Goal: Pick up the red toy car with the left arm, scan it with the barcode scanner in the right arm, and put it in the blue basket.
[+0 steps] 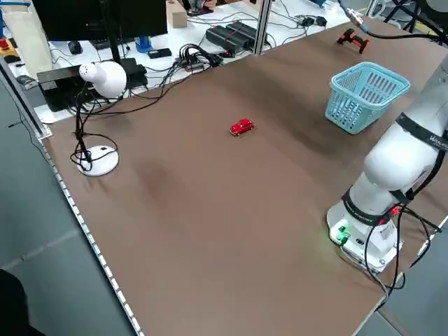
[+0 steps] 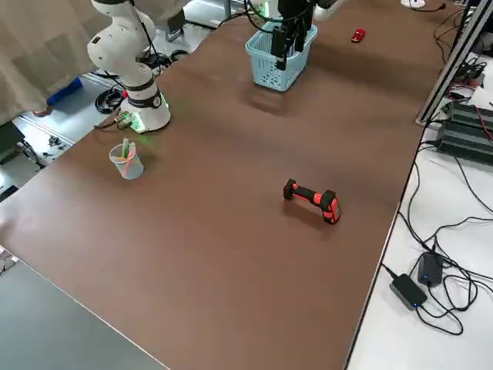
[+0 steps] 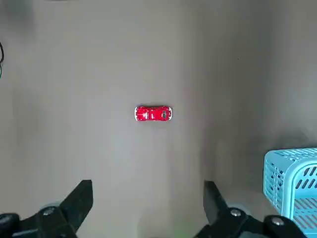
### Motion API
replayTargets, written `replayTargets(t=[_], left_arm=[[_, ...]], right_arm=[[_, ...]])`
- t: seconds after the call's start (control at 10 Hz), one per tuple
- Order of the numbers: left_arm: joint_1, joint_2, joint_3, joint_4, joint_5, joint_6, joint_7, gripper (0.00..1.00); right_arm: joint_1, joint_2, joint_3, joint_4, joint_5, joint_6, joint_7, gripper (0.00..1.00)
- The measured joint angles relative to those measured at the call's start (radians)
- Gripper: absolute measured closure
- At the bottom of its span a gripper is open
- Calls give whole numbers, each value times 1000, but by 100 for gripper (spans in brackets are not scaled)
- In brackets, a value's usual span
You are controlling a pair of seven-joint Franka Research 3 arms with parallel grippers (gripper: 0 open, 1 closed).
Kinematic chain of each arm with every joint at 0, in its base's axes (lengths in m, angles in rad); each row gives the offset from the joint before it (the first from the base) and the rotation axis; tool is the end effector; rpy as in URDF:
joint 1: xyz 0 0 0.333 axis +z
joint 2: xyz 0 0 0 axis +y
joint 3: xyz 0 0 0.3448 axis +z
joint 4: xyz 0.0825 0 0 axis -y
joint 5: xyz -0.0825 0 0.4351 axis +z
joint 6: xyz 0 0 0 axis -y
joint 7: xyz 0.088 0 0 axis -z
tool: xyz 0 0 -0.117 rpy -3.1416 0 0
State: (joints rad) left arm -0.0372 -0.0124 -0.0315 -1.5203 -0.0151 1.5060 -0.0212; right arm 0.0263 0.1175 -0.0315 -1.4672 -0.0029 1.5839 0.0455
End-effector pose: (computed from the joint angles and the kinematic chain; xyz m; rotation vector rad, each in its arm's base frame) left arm 0.5935 -0.0428 0.6713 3.1261 -0.0758 -0.0040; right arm 0.6464 -0.0025 0.6252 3.1340 -0.0791 -0.0010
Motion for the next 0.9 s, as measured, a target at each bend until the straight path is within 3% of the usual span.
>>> replayTargets(t=[0.4, 0.9], left_arm=[[5, -1, 45, -49, 1, 35, -221, 3], [22, -18, 71, -326, 1, 317, -718, 0]], right_arm=[[0, 0, 0, 0, 0, 0, 0, 0], [-2, 26, -1, -7, 0, 0, 0, 0]])
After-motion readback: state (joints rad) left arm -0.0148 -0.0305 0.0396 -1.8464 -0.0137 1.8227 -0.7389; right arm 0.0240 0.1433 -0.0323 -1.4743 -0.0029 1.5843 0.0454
